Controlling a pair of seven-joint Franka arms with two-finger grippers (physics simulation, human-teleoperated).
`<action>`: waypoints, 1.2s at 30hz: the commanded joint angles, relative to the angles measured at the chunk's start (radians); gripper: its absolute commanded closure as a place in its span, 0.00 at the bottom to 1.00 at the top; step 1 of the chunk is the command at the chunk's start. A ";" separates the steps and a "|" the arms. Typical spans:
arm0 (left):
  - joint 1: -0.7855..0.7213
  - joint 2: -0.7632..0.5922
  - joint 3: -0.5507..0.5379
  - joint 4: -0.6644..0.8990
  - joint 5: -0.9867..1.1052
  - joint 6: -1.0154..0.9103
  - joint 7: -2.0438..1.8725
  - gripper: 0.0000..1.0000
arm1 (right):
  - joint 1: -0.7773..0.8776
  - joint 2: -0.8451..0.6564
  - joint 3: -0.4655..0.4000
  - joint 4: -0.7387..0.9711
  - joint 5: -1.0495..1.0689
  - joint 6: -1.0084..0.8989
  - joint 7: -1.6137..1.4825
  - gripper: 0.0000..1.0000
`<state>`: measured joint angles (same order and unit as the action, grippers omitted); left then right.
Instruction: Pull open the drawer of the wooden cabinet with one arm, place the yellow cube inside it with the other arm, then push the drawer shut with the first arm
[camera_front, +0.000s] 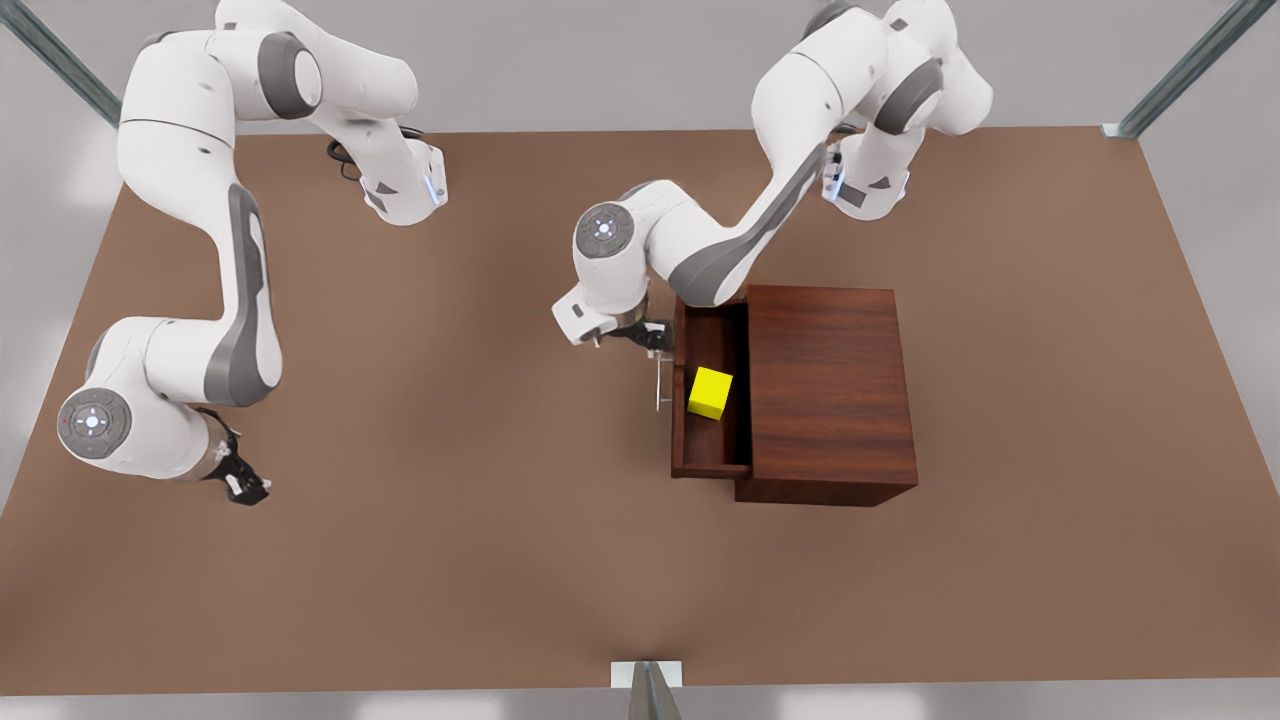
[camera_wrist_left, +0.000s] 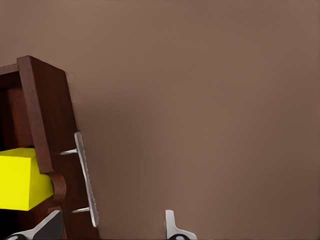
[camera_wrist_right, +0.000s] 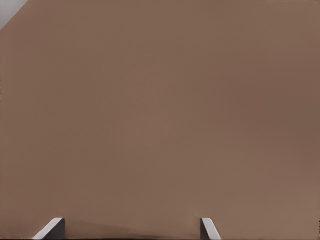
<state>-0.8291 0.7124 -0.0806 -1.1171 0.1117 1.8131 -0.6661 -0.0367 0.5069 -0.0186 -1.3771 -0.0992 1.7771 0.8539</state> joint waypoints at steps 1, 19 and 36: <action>-0.039 0.055 0.002 0.033 0.056 0.212 -0.753 0.00 | 0.001 -0.001 -0.009 0.000 0.050 0.008 -0.877 0.00; -0.018 0.130 0.099 -0.044 0.063 0.163 -0.406 0.00 | 0.004 0.018 -0.009 0.001 0.050 0.010 -0.869 0.00; 0.108 0.075 0.147 -0.102 0.054 0.071 -0.089 0.00 | 0.006 0.018 -0.009 0.001 0.052 0.010 -0.868 0.00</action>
<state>-0.7259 0.7922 0.0658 -1.2135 0.1662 1.8984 -0.9312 -0.0307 0.5259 -0.0275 -1.3765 -0.0483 1.7874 0.1039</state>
